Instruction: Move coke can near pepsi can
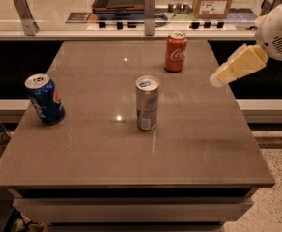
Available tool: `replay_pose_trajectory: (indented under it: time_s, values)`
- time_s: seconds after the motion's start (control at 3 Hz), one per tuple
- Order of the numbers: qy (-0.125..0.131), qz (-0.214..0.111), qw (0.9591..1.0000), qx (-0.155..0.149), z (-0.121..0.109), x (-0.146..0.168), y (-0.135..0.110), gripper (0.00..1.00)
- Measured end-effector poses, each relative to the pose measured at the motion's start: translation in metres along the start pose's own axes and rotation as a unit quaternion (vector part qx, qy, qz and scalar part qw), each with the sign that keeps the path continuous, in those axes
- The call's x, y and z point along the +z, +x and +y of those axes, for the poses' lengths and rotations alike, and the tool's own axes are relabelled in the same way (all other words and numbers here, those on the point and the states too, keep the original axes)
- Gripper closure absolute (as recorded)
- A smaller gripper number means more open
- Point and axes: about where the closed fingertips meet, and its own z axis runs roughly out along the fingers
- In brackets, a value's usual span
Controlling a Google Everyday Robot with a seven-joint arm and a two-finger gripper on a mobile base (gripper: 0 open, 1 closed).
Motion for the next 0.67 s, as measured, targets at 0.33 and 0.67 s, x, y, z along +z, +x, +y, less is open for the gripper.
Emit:
replay_pose_trajectory:
  time_s: [0.33,0.67]
  values:
    - [0.009,-0.033,0.9986,0.039,-0.021,0.018,0.001,0.00]
    - [0.007,-0.059,0.9963,0.062,-0.031,0.036,0.002,0.00]
